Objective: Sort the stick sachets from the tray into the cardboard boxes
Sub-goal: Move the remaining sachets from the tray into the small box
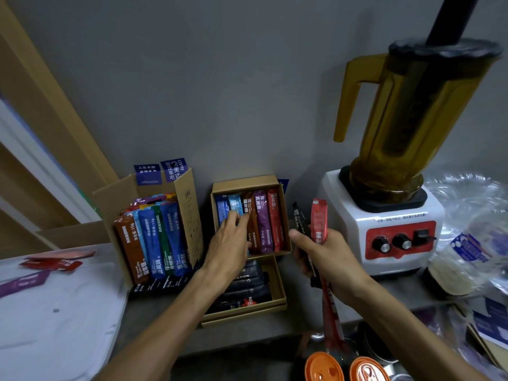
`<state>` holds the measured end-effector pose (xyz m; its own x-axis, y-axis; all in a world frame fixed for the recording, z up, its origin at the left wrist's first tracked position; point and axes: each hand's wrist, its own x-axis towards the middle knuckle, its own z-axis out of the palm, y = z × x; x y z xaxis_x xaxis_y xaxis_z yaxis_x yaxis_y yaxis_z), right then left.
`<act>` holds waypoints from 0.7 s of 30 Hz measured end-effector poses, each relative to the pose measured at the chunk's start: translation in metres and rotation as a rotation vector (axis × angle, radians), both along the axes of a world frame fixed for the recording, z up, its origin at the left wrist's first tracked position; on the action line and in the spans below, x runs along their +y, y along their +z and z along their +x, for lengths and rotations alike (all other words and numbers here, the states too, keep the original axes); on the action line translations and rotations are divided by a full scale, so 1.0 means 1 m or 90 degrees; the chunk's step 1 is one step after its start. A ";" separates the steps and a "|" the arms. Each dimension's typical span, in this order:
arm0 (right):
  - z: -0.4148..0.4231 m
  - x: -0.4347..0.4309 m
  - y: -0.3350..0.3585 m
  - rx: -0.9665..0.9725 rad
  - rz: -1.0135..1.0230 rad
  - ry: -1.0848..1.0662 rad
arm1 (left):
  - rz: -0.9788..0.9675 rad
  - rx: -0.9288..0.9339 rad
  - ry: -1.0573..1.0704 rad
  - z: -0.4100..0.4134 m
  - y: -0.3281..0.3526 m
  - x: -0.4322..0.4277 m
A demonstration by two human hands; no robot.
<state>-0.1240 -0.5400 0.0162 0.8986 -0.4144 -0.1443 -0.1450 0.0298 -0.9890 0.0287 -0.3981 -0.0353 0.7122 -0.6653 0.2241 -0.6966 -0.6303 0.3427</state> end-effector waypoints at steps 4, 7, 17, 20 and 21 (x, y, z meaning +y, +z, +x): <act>0.000 0.003 0.007 -0.038 0.030 0.044 | -0.220 0.097 0.012 -0.018 0.028 0.004; 0.003 0.003 0.007 -0.054 0.077 0.119 | -0.344 0.303 -0.063 -0.034 0.065 0.004; 0.011 0.014 0.005 -0.082 0.146 0.188 | -0.540 0.501 0.054 -0.028 0.085 0.016; 0.010 0.010 0.005 -0.075 0.143 0.177 | -0.584 0.481 0.112 -0.024 0.078 0.021; 0.009 0.009 0.005 -0.067 0.134 0.179 | -0.608 0.475 0.135 -0.022 0.077 0.022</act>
